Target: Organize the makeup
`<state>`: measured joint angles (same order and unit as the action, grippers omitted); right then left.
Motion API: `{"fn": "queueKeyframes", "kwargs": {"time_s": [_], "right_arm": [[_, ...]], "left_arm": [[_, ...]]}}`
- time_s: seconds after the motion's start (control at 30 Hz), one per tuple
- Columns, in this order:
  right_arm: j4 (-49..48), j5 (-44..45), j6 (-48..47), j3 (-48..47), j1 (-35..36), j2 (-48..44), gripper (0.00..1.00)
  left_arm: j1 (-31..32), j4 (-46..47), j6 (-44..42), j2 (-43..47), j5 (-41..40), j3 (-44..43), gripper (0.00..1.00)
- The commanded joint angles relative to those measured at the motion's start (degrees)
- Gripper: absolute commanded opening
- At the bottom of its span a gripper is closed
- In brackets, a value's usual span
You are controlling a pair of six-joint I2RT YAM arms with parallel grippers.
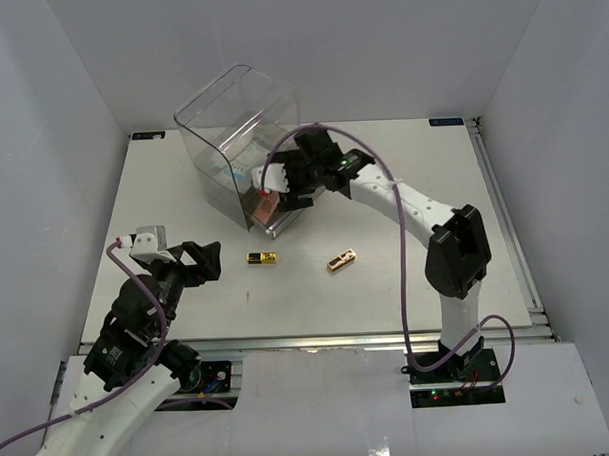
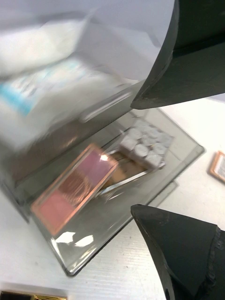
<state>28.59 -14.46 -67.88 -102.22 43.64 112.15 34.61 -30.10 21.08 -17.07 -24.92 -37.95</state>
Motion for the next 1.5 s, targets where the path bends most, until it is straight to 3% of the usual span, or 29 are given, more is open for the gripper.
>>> {"fn": "queueKeyframes", "kwargs": {"time_s": [0.0,0.13,0.23,0.33,0.47,0.57,0.67,0.8,0.87,0.9,0.97,1.2,1.47], "right_arm": [[-2.47,-11.83,21.91,-0.31,-11.34,-7.60,0.88],[-5.31,-20.18,30.69,8.67,-19.01,-12.03,0.86],[-10.61,-22.30,36.03,14.14,-22.37,-14.39,0.83],[-16.69,-21.15,48.16,17.92,-25.39,-14.92,0.81],[-18.76,-21.06,58.54,17.58,-29.41,-11.68,0.77],[-19.79,-21.75,60.79,17.06,-31.37,-9.60,0.73],[-21.17,-17.25,65.87,15.67,-33.77,-7.54,0.72],[-18.49,-9.27,73.04,10.28,-36.40,-1.81,0.77],[-16.33,-6.81,73.81,7.52,-36.61,1.46,0.86],[-16.08,-7.80,73.07,6.70,-36.61,2.84,0.97],[-14.16,-8.66,69.63,4.81,-36.26,4.97,0.90],[-2.43,-5.24,53.39,-10.61,-36.11,14.30,0.90],[13.15,-6.57,24.82,-19.12,-33.44,20.49,0.90]], "left_arm": [[-0.25,-0.14,0.25,0.67,0.15,0.16,0.98],[-0.25,0.15,0.00,0.64,0.81,0.33,0.98],[-0.25,0.26,-0.07,0.60,1.14,0.33,0.98],[-0.25,0.34,-0.08,0.64,1.28,0.28,0.98],[-0.25,0.31,-0.08,0.67,1.28,0.42,0.98],[-0.19,0.19,-0.05,0.93,1.08,0.33,0.98],[-0.22,0.19,0.01,1.02,1.02,0.42,0.98],[-0.25,0.13,0.01,0.31,1.11,0.40,0.98],[-0.25,0.13,0.00,-0.02,1.10,0.33,0.98],[-0.25,0.13,-0.06,-0.27,1.03,0.33,0.98],[-0.25,0.05,0.01,-0.50,0.84,0.33,0.98],[-0.24,-0.04,0.10,-1.24,0.41,0.33,0.98],[-0.24,-0.11,0.01,-2.09,0.29,0.25,0.98]]}}
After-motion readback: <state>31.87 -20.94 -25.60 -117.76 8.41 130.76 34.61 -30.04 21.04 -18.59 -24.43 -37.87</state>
